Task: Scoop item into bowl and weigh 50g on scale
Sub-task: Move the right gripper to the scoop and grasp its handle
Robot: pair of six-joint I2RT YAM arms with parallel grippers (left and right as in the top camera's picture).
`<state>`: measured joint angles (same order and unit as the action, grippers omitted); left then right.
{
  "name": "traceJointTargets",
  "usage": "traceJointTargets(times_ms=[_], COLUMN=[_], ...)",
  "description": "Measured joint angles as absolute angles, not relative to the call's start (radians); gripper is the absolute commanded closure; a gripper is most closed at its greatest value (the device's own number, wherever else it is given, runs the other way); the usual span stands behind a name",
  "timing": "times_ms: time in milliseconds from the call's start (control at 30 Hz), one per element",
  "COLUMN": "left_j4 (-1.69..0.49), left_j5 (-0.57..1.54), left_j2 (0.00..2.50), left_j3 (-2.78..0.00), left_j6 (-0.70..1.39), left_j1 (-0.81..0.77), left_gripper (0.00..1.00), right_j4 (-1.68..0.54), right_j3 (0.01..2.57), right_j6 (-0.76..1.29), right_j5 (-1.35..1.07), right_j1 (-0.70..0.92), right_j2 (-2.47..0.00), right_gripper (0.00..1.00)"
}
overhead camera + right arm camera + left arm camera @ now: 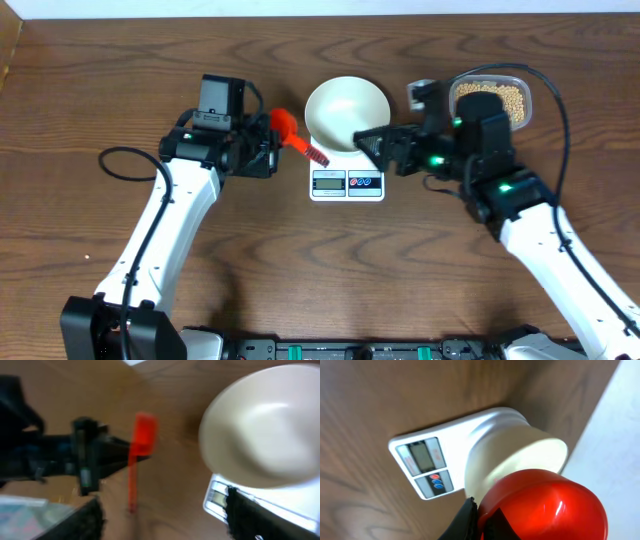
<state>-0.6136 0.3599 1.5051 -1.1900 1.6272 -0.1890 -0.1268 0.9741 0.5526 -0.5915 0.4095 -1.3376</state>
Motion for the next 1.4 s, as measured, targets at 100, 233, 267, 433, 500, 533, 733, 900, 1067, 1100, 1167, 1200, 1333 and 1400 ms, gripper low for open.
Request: traceJointTargets(times_ms=[100,233,267,433,500,533,733,900,1067,1100,1167,1200,1333,1400], left_j4=[-0.602,-0.602,-0.602,-0.602,-0.602,-0.602,-0.63,-0.65,-0.674,-0.677,-0.678,-0.679,-0.68,-0.68], left_j5=[0.36,0.36,0.36,0.362,0.372,0.38,0.433,0.448,0.451,0.451,0.452,0.452,0.455,0.455], left_j2=[1.505,1.505,1.505,1.505,1.505,1.505,1.505,1.505,1.505,1.505,1.505,1.505,1.505,1.505], left_j3=[-1.19,-1.19,-1.19,-1.19,-1.19,-1.19,-1.19,-1.19,-1.19,-1.19,-1.19,-1.19,-1.19,-1.19], left_j6=[1.655,1.688,1.696,1.736,1.746,1.751,1.758,1.757,1.757,1.757,1.757,1.757,1.757,1.757], left_j1=[-0.204,-0.213,-0.213,-0.213,-0.213,-0.213,-0.213,-0.213,-0.213,-0.213,-0.213,-0.213,-0.213,-0.213], left_gripper=[0.93,0.93,0.93,0.93,0.93,0.93,0.93,0.93,0.93,0.93,0.93,0.93,0.93,0.93], right_j4=[-0.092,-0.083,-0.083,-0.08,-0.074,-0.071,-0.05,-0.034,-0.014,-0.012,-0.01,-0.01,-0.011,-0.015], right_j3=[0.974,0.974,0.974,0.974,0.974,0.974,0.975,0.975,0.975,0.975,0.975,0.975,0.975,0.975], right_j6=[0.596,0.645,0.652,0.68,0.688,0.693,0.7,0.702,0.702,0.702,0.702,0.702,0.705,0.716], right_j5=[-0.573,-0.51,-0.496,-0.418,-0.396,-0.385,-0.358,-0.351,-0.348,-0.346,-0.345,-0.346,-0.344,-0.343], right_j1=[0.472,0.533,0.543,0.598,0.612,0.617,0.628,0.631,0.64,0.644,0.653,0.659,0.665,0.665], right_j2=[-1.354,-1.364,-1.364,-1.365,-1.366,-1.368,-1.402,-1.413,-1.417,-1.417,-1.417,-1.417,-1.417,-1.417], right_gripper=[0.36,0.38,0.39,0.43,0.48,0.49,0.59,0.65,0.71,0.72,0.73,0.75,0.78,0.79])
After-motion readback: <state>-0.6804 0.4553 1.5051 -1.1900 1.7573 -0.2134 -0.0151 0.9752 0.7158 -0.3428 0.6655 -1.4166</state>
